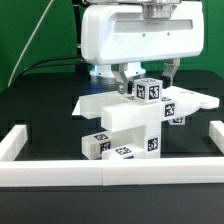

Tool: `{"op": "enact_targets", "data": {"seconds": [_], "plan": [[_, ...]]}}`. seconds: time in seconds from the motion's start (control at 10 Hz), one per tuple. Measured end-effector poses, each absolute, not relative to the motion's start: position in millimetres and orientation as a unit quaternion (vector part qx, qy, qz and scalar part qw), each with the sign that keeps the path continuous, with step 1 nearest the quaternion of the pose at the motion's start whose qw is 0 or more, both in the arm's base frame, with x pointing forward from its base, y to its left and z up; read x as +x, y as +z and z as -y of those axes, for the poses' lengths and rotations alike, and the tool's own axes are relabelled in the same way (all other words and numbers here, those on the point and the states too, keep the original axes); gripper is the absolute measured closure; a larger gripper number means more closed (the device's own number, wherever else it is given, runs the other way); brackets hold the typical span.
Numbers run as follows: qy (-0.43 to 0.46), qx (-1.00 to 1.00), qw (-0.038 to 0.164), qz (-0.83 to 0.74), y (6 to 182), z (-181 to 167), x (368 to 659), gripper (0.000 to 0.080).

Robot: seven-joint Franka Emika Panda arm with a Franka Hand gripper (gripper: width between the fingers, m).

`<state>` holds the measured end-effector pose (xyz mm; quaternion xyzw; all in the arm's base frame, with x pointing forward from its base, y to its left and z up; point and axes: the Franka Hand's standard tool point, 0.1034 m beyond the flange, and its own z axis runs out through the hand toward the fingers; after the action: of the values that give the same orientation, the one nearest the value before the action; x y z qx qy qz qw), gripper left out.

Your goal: Assemble chair

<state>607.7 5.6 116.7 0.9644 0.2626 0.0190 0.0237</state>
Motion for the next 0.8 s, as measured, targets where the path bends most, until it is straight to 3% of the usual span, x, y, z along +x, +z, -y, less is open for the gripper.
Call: {"op": "enact_targets", "data": {"seconds": [0.2,0.8], "plan": [[0.020,0.973,0.023,-0.230,116.6,-5.5,607.6,0.0519],[0.025,0.999,0.017,0.028,115.9,-5.0,608.4,0.0515]]}}
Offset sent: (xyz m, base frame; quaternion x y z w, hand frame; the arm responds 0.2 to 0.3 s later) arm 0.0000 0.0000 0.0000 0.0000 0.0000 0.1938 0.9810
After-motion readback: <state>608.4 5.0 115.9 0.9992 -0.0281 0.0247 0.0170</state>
